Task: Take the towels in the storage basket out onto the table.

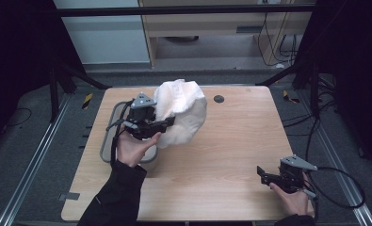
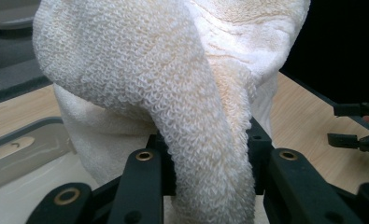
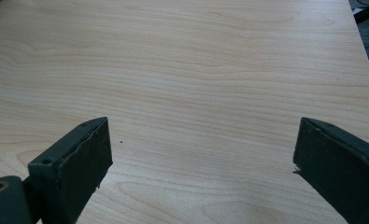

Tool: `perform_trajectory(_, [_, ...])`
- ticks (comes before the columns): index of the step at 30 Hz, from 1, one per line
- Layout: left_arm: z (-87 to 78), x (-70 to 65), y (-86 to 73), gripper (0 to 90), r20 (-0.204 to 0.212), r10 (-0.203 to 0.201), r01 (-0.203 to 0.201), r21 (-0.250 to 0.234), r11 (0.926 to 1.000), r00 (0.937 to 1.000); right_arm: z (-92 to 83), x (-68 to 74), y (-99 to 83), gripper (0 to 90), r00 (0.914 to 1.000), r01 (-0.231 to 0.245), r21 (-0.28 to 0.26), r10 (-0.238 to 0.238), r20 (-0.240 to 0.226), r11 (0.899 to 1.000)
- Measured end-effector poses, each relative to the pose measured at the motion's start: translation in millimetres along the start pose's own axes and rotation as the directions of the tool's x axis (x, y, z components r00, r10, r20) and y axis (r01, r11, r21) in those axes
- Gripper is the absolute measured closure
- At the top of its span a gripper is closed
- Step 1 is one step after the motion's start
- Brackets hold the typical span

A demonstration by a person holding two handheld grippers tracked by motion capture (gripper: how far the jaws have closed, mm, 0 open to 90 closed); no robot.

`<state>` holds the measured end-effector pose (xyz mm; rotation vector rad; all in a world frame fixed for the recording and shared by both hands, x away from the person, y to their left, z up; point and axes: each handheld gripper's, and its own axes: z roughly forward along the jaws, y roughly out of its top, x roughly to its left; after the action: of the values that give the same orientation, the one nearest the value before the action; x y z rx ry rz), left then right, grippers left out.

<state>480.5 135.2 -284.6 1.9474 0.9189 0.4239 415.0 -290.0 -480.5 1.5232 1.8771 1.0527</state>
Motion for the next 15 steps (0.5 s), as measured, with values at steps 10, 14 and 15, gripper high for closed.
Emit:
perform_trajectory(10, [25.2, -15.7, 0.2, 66.6, 0.036, 0.015, -0.016, 0.012, 0.9998, 0.9992, 1.0, 1.0, -0.4, 4.8, 0.9999, -0.008, 0.001, 0.008, -0.01, 1.0])
perform_trajectory(14, [37.5, -19.8, -3.9, 66.6, 0.048, 0.026, -0.027, 0.027, 0.9993, 0.9985, 1.2, 1.0, -0.6, 4.9, 0.9999, -0.004, 0.0, 0.004, -0.012, 1.0])
perform_trajectory(15, [40.4, -20.7, -5.4, 66.6, 0.05, 0.026, -0.028, 0.031, 0.9992, 0.9984, 1.1, 1.0, -0.7, 4.9, 0.9999, -0.001, 0.001, 0.001, -0.012, 1.0])
